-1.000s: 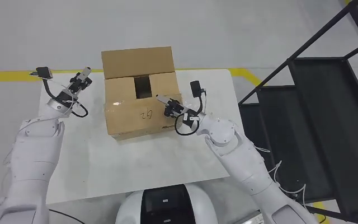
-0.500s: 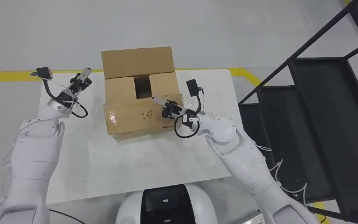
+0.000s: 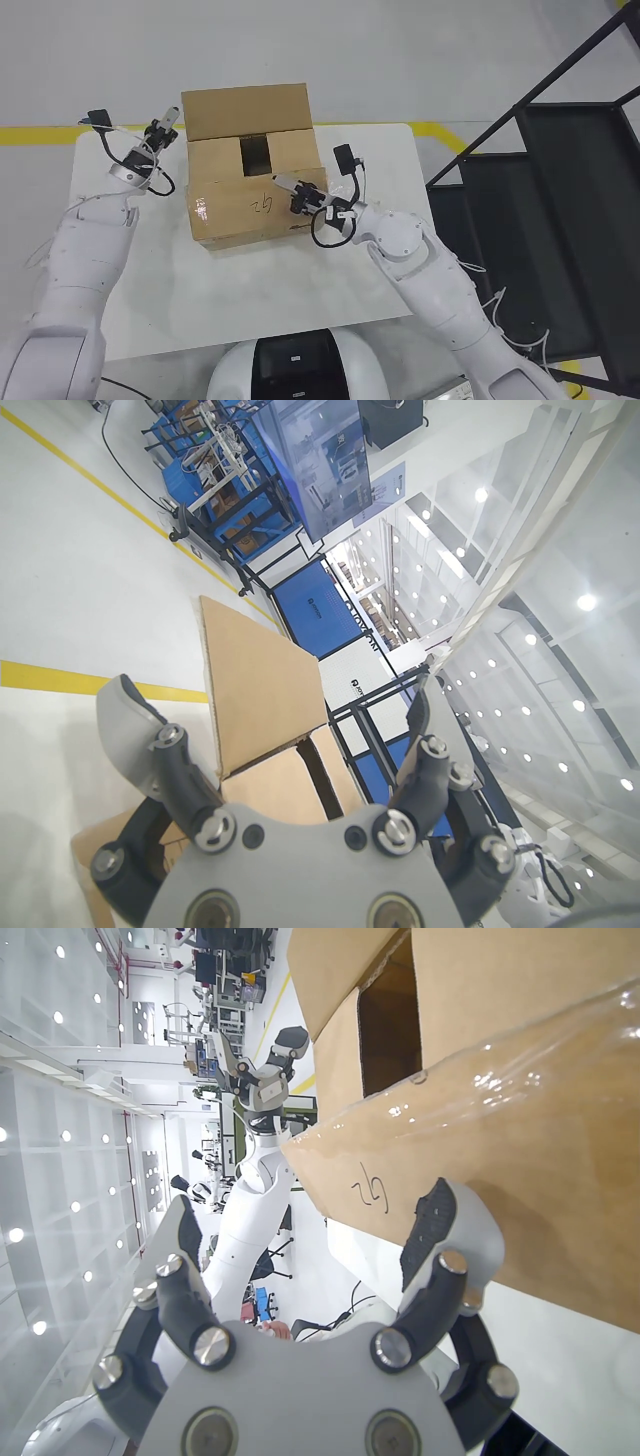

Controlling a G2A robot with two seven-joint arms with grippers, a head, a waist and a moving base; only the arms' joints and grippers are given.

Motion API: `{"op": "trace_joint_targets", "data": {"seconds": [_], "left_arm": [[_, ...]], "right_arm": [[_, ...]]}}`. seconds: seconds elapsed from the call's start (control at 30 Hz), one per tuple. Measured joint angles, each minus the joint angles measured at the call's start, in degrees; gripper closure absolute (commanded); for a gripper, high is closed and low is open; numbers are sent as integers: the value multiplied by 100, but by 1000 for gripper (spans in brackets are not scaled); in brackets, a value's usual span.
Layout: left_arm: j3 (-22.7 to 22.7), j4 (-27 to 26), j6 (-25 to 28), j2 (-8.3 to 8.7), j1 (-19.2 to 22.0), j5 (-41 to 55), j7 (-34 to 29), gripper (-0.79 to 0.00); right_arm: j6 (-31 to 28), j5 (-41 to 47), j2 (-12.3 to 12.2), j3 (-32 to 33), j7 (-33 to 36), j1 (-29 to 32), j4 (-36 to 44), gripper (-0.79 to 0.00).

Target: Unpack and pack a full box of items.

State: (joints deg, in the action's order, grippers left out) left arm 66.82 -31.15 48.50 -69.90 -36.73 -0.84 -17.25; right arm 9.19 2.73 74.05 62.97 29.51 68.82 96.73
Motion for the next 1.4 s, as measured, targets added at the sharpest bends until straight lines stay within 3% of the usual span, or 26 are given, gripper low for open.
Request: {"op": "trace_joint_targets", "data": {"seconds": [0.3, 0.47, 0.7, 0.83, 1.0, 1.4], "left_arm": [[-336, 1101, 76, -375, 608, 310, -153, -785], [-326, 1339, 80, -519, 799, 717, -461, -785], [-102, 1439, 799, -591, 947, 1504, -969, -785], [33, 1301, 959, -569, 899, 1988, -1637, -785], [192, 924, 852, -474, 685, 2746, -3021, -785], [206, -657, -151, 27, -24, 3351, -4012, -785]], "right_arm": [[61, 1, -20, 83, 7, 64, 127, -785], [79, 25, -26, 109, 18, 88, 166, -785], [71, 60, -30, 127, 27, 96, 184, -785], [70, 65, -32, 109, 59, 108, 184, -785], [70, 66, -33, 85, 88, 107, 191, -785], [235, 36, -30, 52, -52, 135, 139, -785]]}}
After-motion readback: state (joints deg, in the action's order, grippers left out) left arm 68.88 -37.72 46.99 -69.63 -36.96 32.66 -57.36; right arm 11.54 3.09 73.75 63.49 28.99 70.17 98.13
